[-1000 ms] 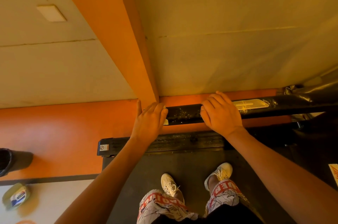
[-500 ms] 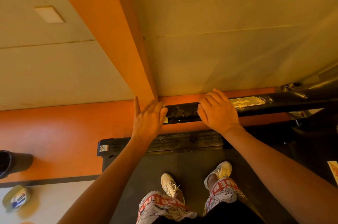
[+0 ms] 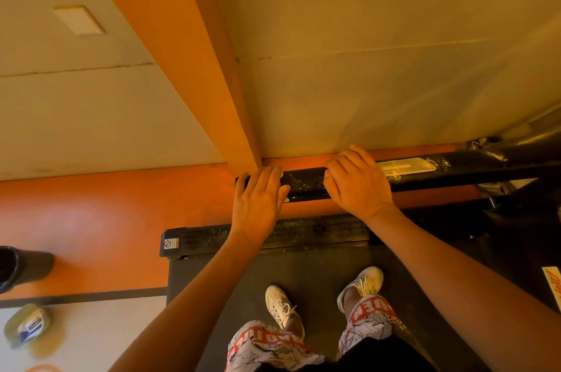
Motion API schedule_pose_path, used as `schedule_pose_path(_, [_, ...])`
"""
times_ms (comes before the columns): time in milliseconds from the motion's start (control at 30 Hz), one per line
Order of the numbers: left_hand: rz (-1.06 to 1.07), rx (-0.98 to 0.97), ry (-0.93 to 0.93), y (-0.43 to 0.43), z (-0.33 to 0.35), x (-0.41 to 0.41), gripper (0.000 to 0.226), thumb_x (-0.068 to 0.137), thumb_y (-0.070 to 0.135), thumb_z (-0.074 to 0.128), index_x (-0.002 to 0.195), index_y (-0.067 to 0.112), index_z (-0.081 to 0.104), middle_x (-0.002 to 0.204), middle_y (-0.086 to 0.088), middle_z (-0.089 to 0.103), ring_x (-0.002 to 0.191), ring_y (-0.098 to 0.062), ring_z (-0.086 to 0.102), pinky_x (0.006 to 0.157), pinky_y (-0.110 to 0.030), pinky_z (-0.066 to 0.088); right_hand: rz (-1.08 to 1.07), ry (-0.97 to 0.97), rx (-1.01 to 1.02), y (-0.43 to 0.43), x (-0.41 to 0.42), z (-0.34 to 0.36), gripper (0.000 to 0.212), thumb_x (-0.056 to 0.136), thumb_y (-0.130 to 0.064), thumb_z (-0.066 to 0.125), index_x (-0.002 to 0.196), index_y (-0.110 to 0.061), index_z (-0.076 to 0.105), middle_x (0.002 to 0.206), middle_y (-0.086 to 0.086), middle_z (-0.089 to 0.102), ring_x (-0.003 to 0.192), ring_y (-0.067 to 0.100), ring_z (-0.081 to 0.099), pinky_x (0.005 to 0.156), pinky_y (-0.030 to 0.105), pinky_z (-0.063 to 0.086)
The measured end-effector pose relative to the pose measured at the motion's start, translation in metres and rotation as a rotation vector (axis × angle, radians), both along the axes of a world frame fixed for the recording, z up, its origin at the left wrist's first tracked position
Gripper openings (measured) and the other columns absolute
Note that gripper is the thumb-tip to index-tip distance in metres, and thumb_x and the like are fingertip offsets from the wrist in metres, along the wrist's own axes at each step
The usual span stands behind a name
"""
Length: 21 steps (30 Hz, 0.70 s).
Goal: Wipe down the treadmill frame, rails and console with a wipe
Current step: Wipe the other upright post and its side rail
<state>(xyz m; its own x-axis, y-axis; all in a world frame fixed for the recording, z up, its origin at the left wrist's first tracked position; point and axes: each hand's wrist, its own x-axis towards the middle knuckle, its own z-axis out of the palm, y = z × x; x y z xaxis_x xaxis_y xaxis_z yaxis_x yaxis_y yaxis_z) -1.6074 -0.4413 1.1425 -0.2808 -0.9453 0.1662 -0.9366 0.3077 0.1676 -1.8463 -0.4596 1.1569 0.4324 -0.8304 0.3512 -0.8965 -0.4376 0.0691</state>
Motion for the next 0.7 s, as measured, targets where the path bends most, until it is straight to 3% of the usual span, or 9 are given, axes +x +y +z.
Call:
schedule_pose_path(167, [0.009, -0.023, 0.033, 0.001, -0.002, 0.009, 0.048, 0.106, 0.040, 0.029, 0.129, 0.014, 0.062, 0.127, -0.008, 0.067, 0.120, -0.028, 0.062, 0.101, -0.049, 0.046, -0.004, -0.008, 0.004, 0.000, 0.000, -0.001, 0.042, 0.105, -0.030, 0.036, 0.098, -0.009, 0.072, 0.099, 0.012, 0.073, 0.099, 0.028, 0.067, 0.108, 0.047, 0.046])
schedule_pose_path(367, [0.104, 0.095, 0.062, 0.001, 0.008, -0.022, 0.043, 0.106, 0.038, 0.026, 0.124, 0.021, 0.061, 0.121, -0.001, 0.067, 0.118, -0.025, 0.059, 0.102, -0.054, 0.041, 0.002, -0.004, -0.011, -0.001, 0.000, -0.002, 0.040, 0.104, -0.030, 0.038, 0.099, -0.009, 0.072, 0.099, 0.012, 0.073, 0.099, 0.029, 0.067, 0.107, 0.047, 0.047])
schedule_pose_path(467, [0.074, 0.081, 0.076, -0.001, 0.008, 0.000, 0.036, 0.107, 0.031, 0.032, 0.117, 0.019, 0.064, 0.113, -0.003, 0.070, 0.111, -0.026, 0.063, 0.098, -0.046, 0.044, 0.002, -0.014, -0.014, -0.001, 0.000, -0.002, 0.041, 0.105, -0.029, 0.037, 0.099, -0.009, 0.072, 0.100, 0.012, 0.073, 0.099, 0.028, 0.067, 0.108, 0.047, 0.046])
schedule_pose_path(600, [0.129, 0.091, 0.022, -0.004, 0.012, 0.004, 0.011, 0.101, 0.019, 0.054, 0.106, 0.019, 0.065, 0.102, -0.004, 0.071, 0.104, -0.027, 0.066, 0.098, -0.047, 0.044, 0.006, -0.018, -0.023, -0.001, -0.001, -0.003, 0.044, 0.106, -0.029, 0.034, 0.098, -0.009, 0.072, 0.099, 0.012, 0.073, 0.099, 0.028, 0.067, 0.109, 0.047, 0.045])
schedule_pose_path(700, [0.095, 0.116, -0.054, -0.007, 0.016, -0.022, 0.011, 0.100, 0.020, 0.050, 0.101, 0.020, 0.062, 0.095, 0.000, 0.069, 0.099, -0.024, 0.066, 0.099, -0.049, 0.041, 0.002, -0.009, -0.027, 0.000, -0.001, -0.002, 0.042, 0.105, -0.030, 0.037, 0.098, -0.009, 0.073, 0.099, 0.012, 0.074, 0.099, 0.028, 0.068, 0.108, 0.047, 0.045])
